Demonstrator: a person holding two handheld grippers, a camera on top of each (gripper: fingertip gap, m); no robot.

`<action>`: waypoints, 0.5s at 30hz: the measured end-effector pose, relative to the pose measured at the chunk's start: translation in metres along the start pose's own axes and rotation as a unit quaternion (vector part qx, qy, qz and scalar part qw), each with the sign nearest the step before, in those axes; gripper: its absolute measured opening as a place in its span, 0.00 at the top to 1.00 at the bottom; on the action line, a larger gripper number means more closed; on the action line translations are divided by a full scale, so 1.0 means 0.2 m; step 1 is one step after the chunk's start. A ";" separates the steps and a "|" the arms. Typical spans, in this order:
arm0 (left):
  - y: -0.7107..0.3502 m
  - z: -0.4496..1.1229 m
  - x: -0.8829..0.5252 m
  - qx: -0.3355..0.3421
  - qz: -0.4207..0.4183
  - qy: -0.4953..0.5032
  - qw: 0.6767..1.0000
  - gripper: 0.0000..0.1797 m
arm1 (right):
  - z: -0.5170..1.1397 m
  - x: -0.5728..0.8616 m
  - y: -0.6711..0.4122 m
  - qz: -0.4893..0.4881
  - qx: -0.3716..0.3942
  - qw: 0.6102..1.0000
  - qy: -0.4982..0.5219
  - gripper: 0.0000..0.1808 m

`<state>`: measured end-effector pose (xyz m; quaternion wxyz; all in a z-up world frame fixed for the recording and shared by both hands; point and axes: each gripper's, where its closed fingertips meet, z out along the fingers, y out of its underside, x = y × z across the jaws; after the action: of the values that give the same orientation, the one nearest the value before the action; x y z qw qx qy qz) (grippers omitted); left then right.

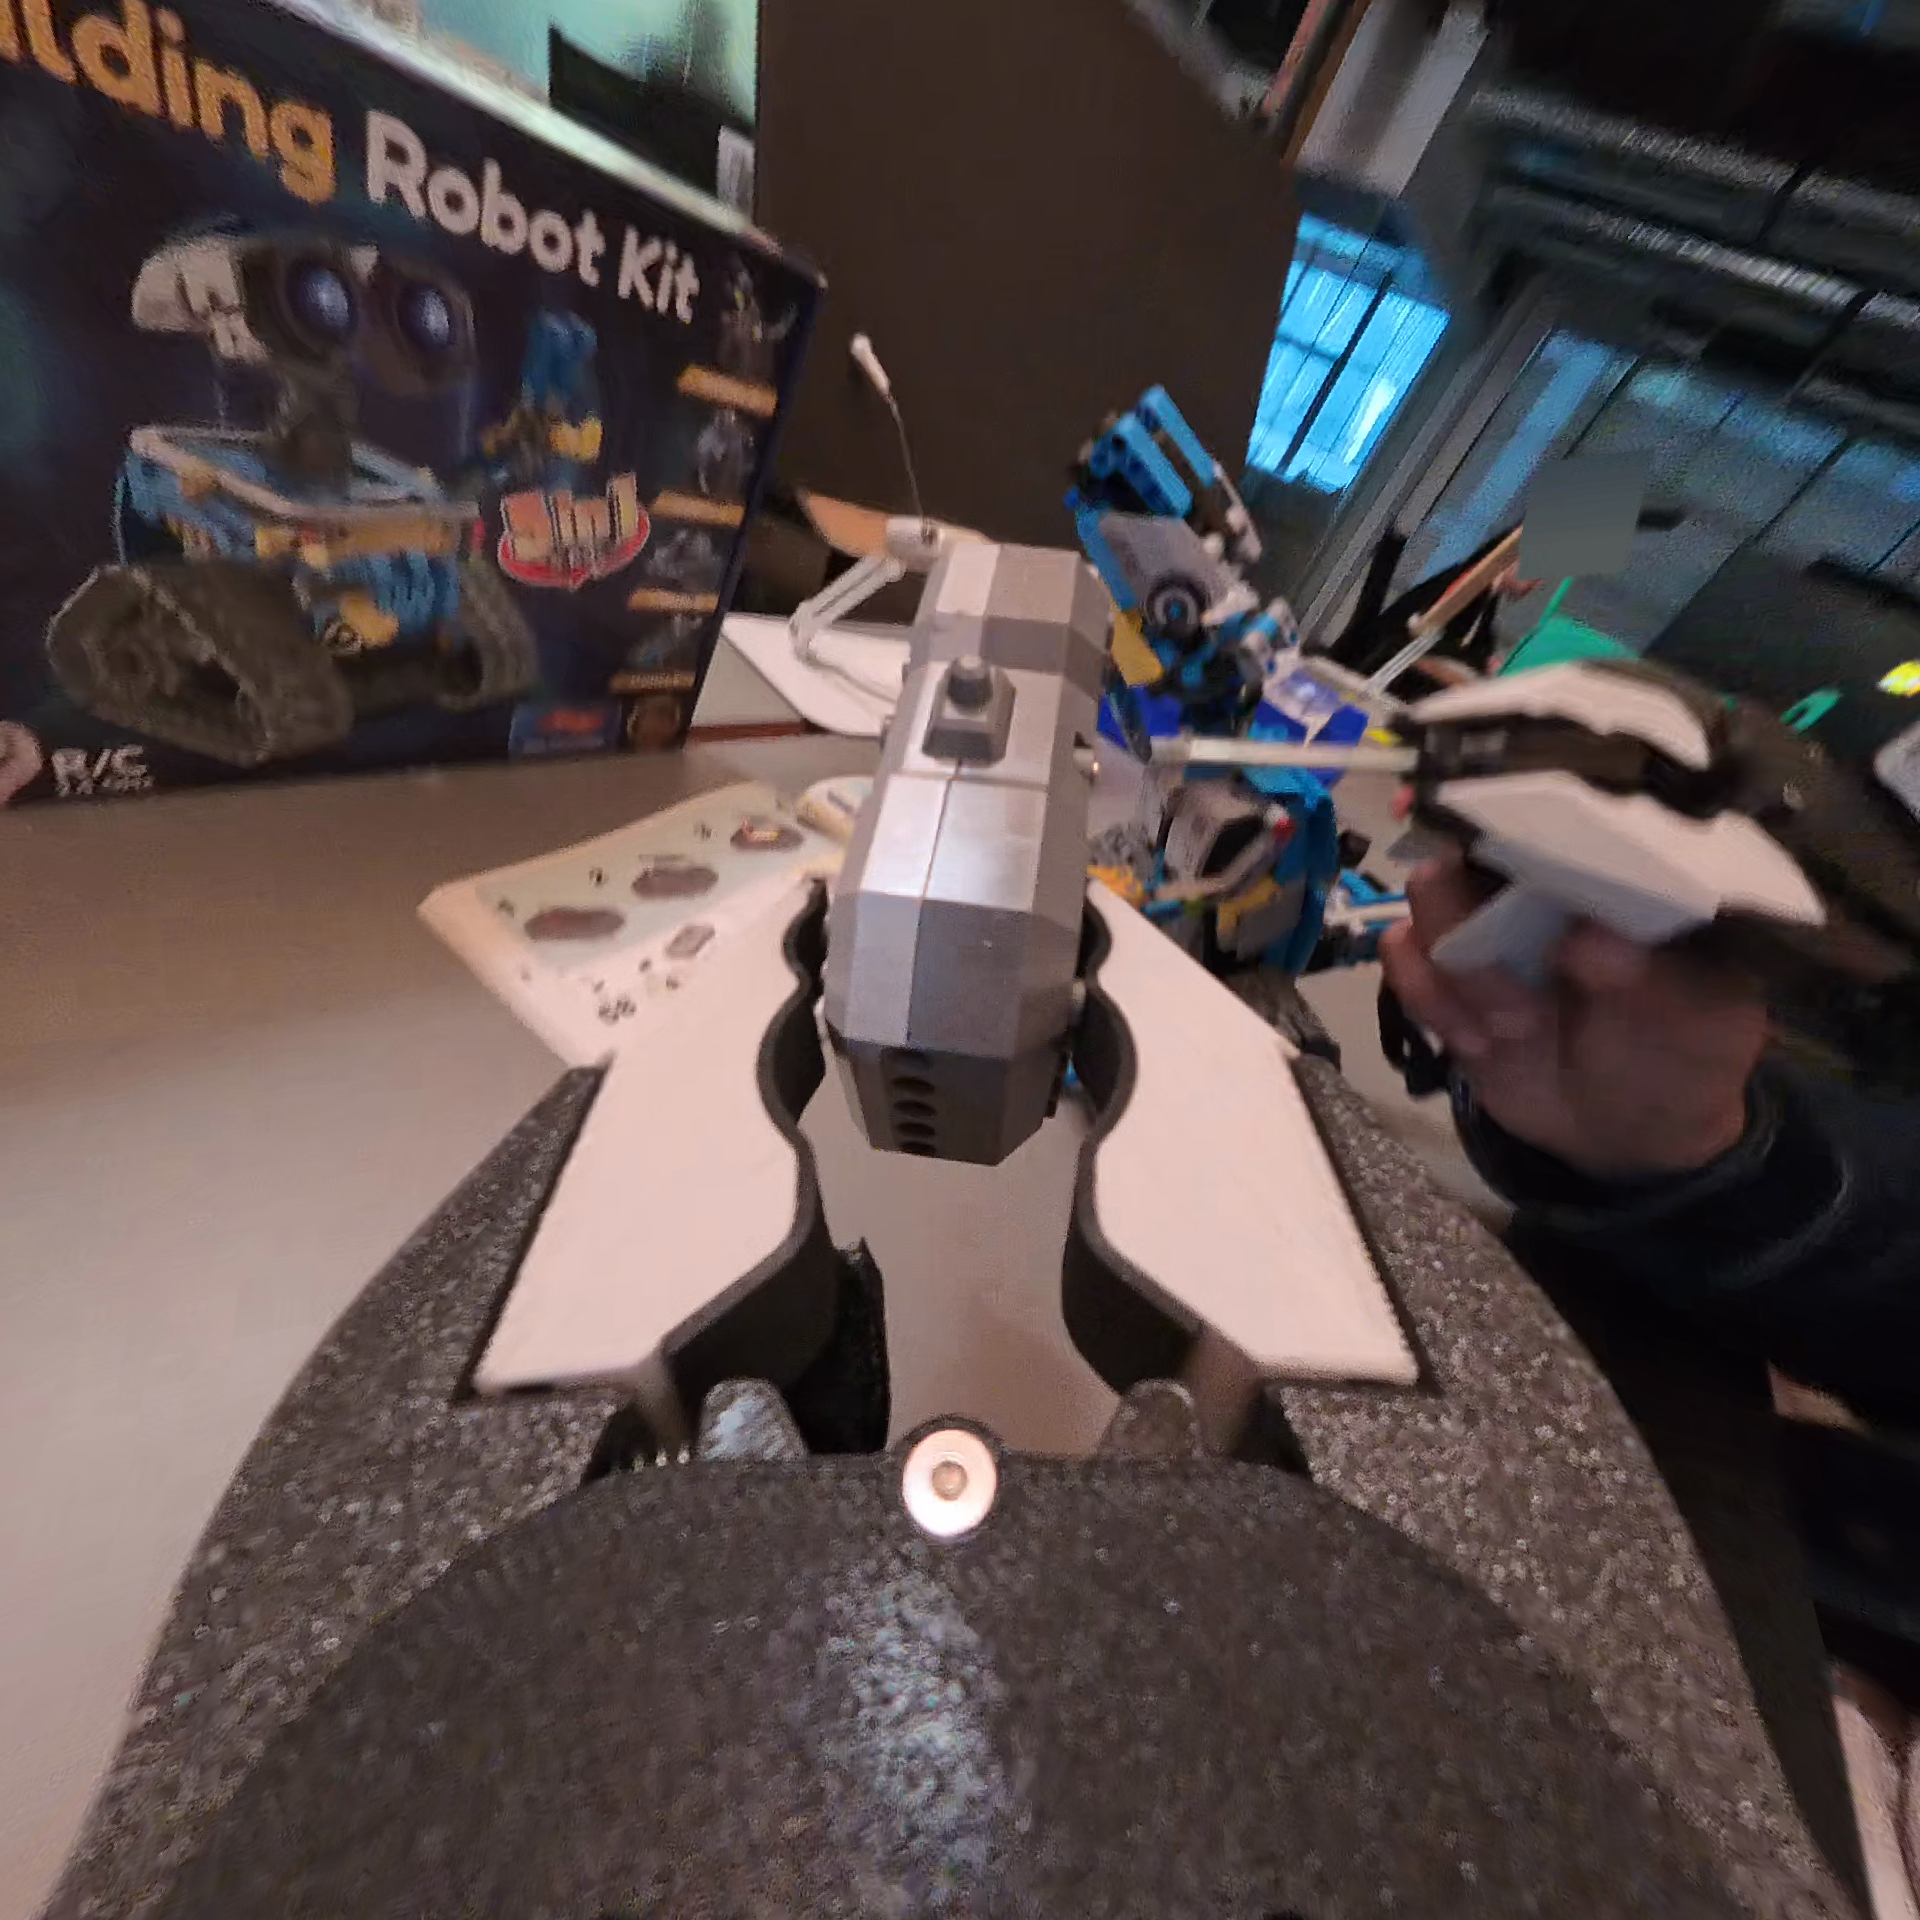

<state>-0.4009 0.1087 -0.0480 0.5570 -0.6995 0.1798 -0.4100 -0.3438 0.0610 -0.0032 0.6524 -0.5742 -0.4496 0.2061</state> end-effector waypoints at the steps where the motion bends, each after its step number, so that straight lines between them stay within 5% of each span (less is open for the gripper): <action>1: -0.02 0.03 -0.01 0.015 0.007 0.007 1.000 0.75 | 0.00 -0.01 0.02 -0.005 -0.011 1.000 0.008 0.94; 4: 0.02 0.09 -0.02 0.036 0.052 -0.002 0.998 0.75 | 0.01 0.00 0.06 -0.057 -0.035 0.997 0.050 0.94; 15: 0.20 0.09 -0.15 -0.011 -0.035 -0.015 0.999 0.75 | 0.07 -0.10 0.16 -0.131 -0.066 0.988 0.041 0.94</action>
<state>-0.3962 0.1288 -0.0968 0.5371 -0.7176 0.1517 -0.4166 -0.3585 0.0612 -0.0415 0.6522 -0.5603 -0.5065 0.0652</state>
